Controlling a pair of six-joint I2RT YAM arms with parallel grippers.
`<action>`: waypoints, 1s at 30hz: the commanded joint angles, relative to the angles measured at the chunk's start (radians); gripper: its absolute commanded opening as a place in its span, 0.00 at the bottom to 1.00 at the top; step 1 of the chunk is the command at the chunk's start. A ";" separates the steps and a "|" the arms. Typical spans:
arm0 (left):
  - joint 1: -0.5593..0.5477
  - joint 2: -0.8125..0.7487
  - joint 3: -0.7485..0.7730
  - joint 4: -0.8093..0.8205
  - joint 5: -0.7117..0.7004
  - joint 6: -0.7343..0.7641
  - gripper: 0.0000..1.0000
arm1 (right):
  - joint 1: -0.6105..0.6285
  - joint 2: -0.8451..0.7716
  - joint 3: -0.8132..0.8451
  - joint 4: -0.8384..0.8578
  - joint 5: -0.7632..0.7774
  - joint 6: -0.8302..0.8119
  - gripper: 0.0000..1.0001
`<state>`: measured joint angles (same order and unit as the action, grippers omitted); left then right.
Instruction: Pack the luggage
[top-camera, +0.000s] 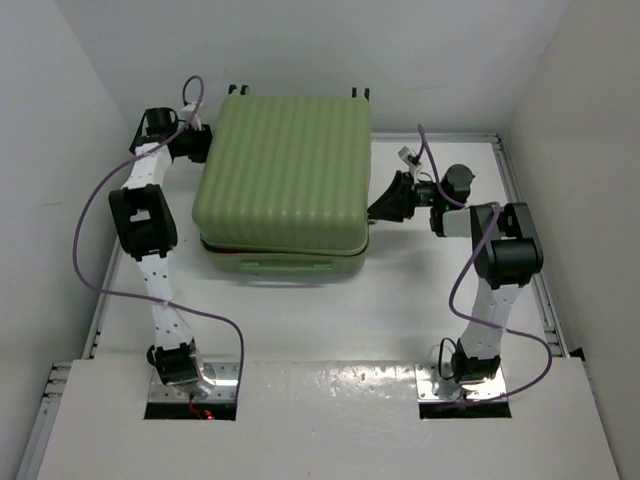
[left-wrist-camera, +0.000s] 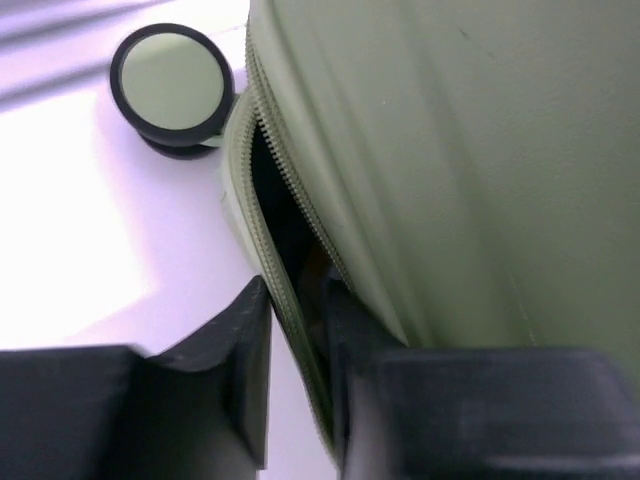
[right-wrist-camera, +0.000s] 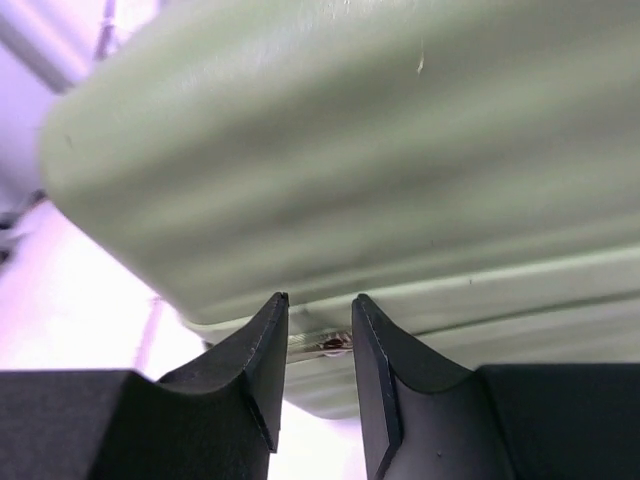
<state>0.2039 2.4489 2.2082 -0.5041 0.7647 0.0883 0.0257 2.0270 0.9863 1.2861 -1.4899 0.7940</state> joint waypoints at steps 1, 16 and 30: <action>0.031 -0.123 -0.160 -0.186 0.227 0.016 0.30 | 0.118 -0.111 -0.069 0.363 -0.144 0.085 0.31; -0.181 0.079 0.112 0.517 0.277 -0.622 0.59 | 0.126 -0.384 -0.377 0.361 -0.145 0.229 0.34; -0.108 -0.419 -0.021 0.518 -0.301 -0.302 0.99 | 0.046 -0.493 -0.092 0.366 -0.144 0.528 0.70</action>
<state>0.0570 2.2822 2.1761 -0.0662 0.5858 -0.3130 0.0715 1.6035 0.7731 1.2831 -1.5276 1.2118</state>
